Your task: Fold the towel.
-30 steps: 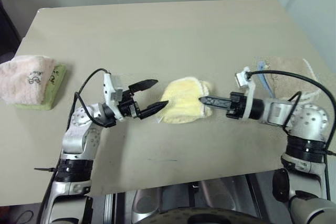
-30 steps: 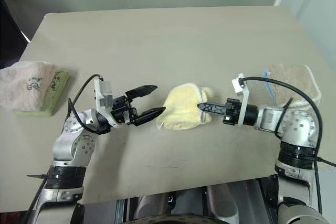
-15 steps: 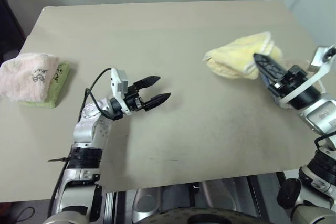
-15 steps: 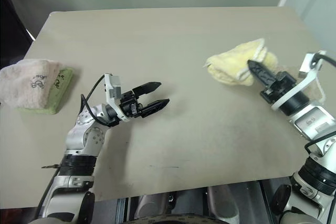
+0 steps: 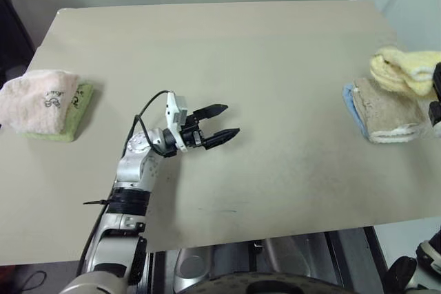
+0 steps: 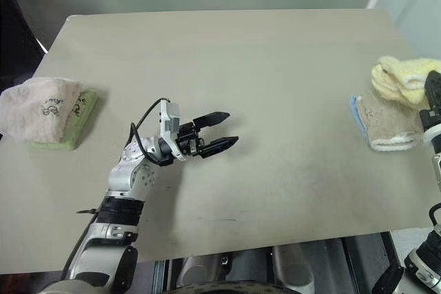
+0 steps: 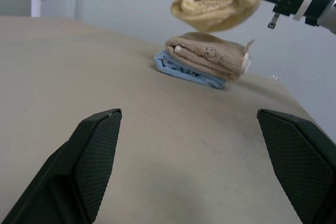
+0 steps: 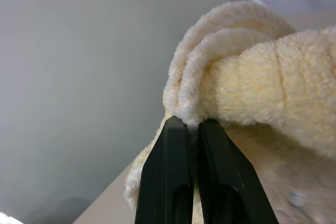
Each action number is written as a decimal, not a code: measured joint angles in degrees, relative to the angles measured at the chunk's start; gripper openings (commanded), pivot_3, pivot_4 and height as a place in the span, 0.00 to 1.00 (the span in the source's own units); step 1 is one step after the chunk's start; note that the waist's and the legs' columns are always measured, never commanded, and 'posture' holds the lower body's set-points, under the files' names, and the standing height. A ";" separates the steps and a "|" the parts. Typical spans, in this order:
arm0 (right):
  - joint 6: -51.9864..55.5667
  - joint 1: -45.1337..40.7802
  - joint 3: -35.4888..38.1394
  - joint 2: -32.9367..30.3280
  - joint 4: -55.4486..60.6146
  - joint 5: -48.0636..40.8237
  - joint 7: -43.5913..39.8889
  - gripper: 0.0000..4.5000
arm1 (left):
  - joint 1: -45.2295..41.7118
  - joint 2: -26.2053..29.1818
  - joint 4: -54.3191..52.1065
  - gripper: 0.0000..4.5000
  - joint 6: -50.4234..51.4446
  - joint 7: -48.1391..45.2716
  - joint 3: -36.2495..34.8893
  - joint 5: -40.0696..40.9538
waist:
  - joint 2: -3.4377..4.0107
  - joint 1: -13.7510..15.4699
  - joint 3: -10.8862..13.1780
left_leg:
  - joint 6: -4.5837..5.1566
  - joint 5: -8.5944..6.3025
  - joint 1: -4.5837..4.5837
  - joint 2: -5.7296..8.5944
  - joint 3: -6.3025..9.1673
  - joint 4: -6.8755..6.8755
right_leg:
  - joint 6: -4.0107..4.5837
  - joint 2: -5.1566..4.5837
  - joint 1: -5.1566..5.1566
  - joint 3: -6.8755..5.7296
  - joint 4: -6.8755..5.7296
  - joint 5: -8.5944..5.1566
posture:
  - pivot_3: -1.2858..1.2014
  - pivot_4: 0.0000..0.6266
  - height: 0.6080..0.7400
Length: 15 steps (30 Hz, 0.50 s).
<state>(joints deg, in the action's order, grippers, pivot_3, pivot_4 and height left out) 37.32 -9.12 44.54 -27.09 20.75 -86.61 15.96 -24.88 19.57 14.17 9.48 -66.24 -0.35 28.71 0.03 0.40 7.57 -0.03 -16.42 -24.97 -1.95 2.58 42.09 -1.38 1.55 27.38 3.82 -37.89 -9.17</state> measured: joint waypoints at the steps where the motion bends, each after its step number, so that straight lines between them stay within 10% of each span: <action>1: -0.62 1.21 -0.34 0.63 -0.04 0.62 0.02 0.01 | 0.01 0.00 0.02 1.00 -0.23 -0.10 0.01 -0.22 | 0.04 -0.01 0.00 | 0.00 0.00 0.00 0.00 -0.01 0.00 | 0.00 0.00 0.00 0.01 0.00 0.00 | 0.52 0.24 0.72; 15: -3.32 7.23 -5.36 3.41 -3.50 6.48 -1.37 0.01 | 0.70 -0.55 0.02 1.00 -0.64 -0.34 0.37 -1.35 | 0.14 -0.03 0.03 | 0.09 0.03 0.00 0.10 -0.09 0.09 | 0.09 -0.03 -0.05 0.22 0.05 -0.06 | 0.52 0.24 0.72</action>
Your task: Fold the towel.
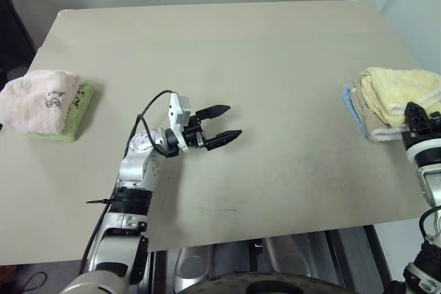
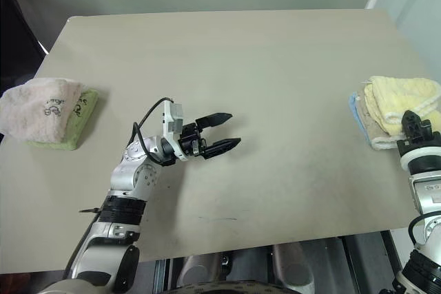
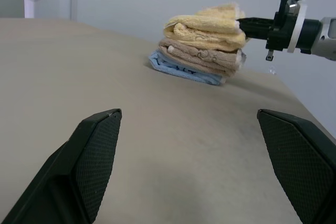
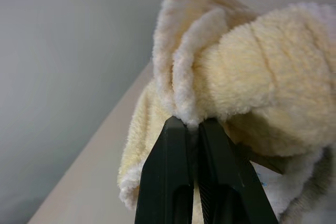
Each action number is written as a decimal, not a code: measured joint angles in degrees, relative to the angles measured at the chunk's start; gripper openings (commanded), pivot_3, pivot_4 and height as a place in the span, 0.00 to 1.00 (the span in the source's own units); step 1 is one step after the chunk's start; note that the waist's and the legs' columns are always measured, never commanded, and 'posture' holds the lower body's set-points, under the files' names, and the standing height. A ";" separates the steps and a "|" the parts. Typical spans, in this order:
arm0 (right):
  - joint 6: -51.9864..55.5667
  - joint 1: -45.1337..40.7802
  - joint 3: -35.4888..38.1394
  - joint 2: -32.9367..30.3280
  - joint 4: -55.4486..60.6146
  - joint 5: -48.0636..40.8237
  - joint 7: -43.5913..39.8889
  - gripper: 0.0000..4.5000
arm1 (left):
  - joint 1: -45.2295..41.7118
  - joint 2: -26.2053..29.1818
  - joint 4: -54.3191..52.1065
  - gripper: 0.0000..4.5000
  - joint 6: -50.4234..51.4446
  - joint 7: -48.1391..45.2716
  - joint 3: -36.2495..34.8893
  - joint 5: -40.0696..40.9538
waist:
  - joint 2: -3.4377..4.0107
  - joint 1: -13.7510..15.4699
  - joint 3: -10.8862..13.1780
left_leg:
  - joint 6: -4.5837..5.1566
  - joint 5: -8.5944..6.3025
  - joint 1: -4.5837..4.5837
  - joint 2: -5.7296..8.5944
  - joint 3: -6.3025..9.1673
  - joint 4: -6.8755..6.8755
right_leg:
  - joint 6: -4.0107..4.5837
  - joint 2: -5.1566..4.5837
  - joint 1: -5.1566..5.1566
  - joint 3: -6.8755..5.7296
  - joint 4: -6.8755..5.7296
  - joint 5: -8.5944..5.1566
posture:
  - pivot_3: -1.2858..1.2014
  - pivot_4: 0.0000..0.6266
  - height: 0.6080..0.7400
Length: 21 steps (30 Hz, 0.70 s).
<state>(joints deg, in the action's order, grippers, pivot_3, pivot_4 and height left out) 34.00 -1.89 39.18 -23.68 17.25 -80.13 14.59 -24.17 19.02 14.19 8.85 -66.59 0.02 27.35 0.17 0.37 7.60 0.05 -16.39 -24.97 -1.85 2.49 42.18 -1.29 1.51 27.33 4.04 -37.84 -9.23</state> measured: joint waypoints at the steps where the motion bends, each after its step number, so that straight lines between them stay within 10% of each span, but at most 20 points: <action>1: 0.00 0.02 -0.04 0.00 -0.51 0.31 -0.03 0.01 | 0.11 -0.05 0.00 1.00 -0.03 0.06 0.00 0.00 | 0.00 0.00 0.00 | 0.00 0.00 0.00 0.00 -0.01 0.00 | 0.00 0.00 0.00 0.00 0.01 0.00 | 0.52 0.24 0.72; 13: -0.11 -0.19 0.18 -1.06 -7.88 1.51 -1.26 0.01 | 0.85 -0.49 -0.03 1.00 -0.75 0.73 0.42 -0.32 | 0.00 0.00 0.00 | 0.05 0.01 0.03 0.02 -0.05 0.01 | -0.07 -0.01 -0.05 0.09 0.03 0.04 | 0.52 0.24 0.72; 21: 0.11 0.60 0.50 -1.28 -5.25 0.18 -1.86 0.55 | 0.89 -0.48 -0.03 1.00 -0.93 0.75 0.49 -0.31 | 0.01 0.00 0.00 | 0.06 0.00 0.02 0.03 -0.06 0.01 | -0.08 -0.01 -0.04 0.11 0.04 0.03 | 0.52 0.24 0.72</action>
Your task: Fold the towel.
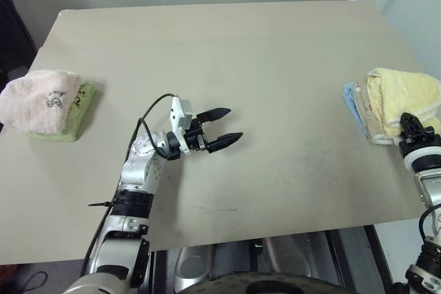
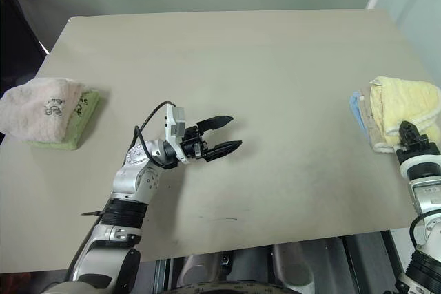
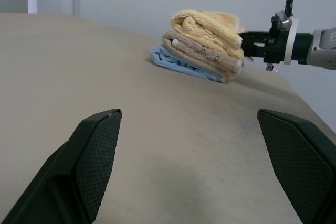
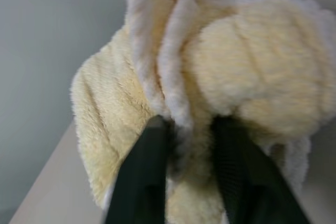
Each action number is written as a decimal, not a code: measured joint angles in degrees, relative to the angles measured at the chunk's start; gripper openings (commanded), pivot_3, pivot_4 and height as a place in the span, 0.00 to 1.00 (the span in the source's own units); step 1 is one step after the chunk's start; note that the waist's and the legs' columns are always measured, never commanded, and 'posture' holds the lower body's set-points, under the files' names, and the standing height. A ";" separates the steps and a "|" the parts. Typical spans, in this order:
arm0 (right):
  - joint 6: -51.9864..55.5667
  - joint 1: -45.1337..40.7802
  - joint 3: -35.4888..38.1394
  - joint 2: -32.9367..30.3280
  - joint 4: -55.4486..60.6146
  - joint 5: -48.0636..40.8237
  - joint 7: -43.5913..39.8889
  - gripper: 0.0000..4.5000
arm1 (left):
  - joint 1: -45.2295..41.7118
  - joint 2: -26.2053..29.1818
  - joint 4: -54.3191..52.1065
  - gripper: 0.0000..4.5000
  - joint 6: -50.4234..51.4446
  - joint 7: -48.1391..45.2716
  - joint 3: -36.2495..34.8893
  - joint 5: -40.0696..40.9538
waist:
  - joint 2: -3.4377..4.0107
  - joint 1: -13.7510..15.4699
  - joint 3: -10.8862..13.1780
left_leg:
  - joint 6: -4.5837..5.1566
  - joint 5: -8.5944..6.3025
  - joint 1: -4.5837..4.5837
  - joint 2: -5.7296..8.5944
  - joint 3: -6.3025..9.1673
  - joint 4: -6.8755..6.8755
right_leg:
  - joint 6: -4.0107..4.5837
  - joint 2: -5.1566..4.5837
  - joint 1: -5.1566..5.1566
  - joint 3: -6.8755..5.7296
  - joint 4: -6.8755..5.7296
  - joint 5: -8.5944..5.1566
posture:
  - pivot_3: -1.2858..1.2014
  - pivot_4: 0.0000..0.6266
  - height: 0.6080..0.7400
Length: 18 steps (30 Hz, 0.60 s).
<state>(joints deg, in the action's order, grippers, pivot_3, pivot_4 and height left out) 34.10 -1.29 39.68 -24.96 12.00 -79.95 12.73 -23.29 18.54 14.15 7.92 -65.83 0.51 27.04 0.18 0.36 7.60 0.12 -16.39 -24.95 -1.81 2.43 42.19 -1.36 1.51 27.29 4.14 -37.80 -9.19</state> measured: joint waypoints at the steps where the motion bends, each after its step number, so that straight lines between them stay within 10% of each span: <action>1: 0.16 0.97 0.34 -0.13 1.15 -1.08 -0.20 0.62 | -0.08 0.00 0.00 1.00 -0.09 -0.03 0.15 -0.02 | 0.00 0.00 0.00 | 0.00 0.00 -0.01 0.00 0.00 0.00 | -0.01 0.00 0.01 0.00 0.01 0.00 | 0.52 0.24 0.72; 6: 0.99 5.41 2.24 -1.30 4.92 -5.55 -0.37 0.98 | -0.15 0.19 0.02 1.00 -0.30 -0.08 0.19 -0.06 | 0.03 0.20 0.01 | 0.04 -0.03 -0.04 0.02 0.00 0.00 | -0.06 -0.01 -0.04 0.01 0.10 -0.05 | 0.52 0.24 0.72; 18: 2.13 18.44 9.23 -6.62 12.10 -17.01 -2.61 0.98 | -0.70 0.25 0.04 1.00 0.53 -0.32 0.43 0.09 | 0.12 0.21 0.00 | 0.14 -0.24 -0.11 0.03 -0.03 -0.04 | -0.19 -0.01 -0.16 0.05 0.55 -0.05 | 0.52 0.24 0.72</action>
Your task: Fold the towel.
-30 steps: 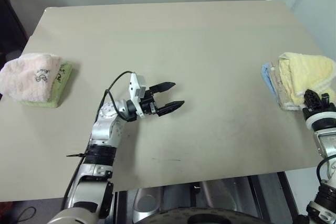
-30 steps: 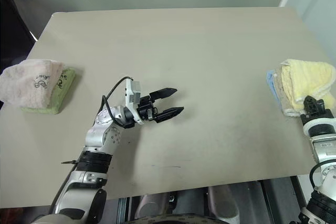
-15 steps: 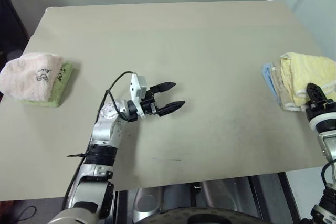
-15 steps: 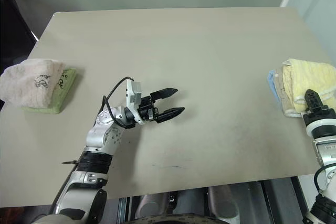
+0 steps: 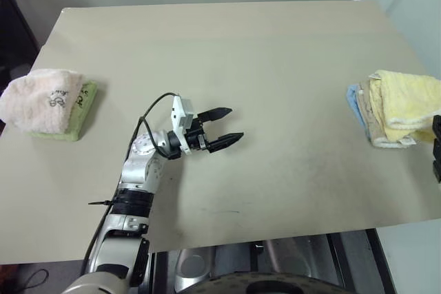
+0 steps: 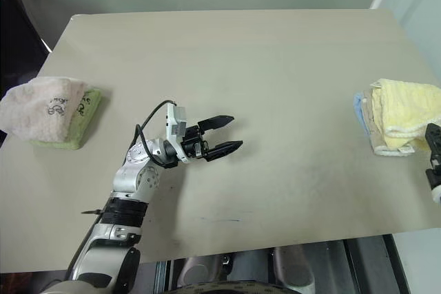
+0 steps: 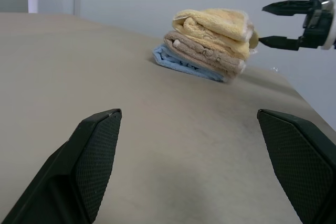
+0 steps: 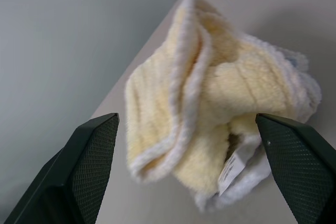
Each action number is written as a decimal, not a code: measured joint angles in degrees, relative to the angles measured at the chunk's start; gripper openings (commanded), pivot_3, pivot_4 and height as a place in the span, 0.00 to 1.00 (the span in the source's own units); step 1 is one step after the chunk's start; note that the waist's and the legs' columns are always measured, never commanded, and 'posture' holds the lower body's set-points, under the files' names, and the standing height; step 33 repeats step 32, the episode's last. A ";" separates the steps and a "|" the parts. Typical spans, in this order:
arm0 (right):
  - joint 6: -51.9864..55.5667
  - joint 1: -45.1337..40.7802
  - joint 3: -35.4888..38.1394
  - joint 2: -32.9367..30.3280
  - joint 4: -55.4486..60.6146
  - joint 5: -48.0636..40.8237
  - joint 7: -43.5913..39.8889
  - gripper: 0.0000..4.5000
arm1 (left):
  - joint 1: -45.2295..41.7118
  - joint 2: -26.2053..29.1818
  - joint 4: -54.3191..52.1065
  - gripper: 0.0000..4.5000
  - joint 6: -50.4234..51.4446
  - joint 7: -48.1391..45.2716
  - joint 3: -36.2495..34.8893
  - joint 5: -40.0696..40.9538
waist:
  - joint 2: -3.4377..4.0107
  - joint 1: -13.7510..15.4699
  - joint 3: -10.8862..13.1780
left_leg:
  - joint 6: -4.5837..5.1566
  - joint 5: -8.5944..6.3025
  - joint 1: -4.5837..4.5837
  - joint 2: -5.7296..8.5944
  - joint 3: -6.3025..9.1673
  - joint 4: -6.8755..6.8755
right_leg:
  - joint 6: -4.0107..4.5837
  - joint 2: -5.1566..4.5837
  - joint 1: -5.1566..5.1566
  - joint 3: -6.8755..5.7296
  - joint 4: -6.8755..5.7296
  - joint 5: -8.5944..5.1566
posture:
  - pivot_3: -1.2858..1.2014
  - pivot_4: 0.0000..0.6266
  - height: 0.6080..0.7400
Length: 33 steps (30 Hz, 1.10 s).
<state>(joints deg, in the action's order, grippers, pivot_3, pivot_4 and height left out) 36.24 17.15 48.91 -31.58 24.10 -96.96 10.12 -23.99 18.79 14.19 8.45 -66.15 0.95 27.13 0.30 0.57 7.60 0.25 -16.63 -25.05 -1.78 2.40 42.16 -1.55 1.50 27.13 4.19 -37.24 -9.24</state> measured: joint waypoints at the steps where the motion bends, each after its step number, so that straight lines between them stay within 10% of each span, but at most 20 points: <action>1: 0.38 1.03 0.13 -0.88 0.83 -0.61 -0.70 0.98 | -0.21 0.22 0.00 1.00 0.81 -0.02 -0.01 0.17 | 0.00 0.00 0.00 | 0.01 -0.01 0.01 0.01 -0.01 0.00 | -0.02 0.00 -0.02 0.02 0.04 0.01 | 0.52 0.24 0.72; 14: 4.12 -10.69 -20.40 -22.12 14.52 22.02 -24.13 0.98 | -1.65 4.96 -7.19 1.00 7.22 -3.38 -2.46 5.86 | 0.02 -0.52 -0.03 | 0.17 -0.08 -0.01 0.04 -0.21 0.02 | -0.20 0.05 0.00 0.25 0.25 0.10 | 0.52 0.24 0.72; 23: -5.81 -20.52 -40.98 -19.03 10.17 48.47 -40.59 0.99 | 4.64 12.40 -14.39 1.00 7.76 -5.94 -4.99 6.78 | 0.03 -0.25 -0.04 | 0.25 -0.16 0.01 0.03 -0.25 0.03 | 0.24 0.03 0.05 0.28 0.21 0.39 | 0.52 0.24 0.72; 33: -10.49 -24.54 -46.61 -15.57 3.36 56.51 -53.14 0.99 | 8.95 13.59 -18.19 1.00 7.97 -3.58 -6.27 7.35 | 0.03 -0.47 -0.04 | 0.16 -0.07 0.11 0.02 -0.32 0.07 | 0.46 0.03 0.04 0.31 0.20 0.52 | 0.52 0.24 0.72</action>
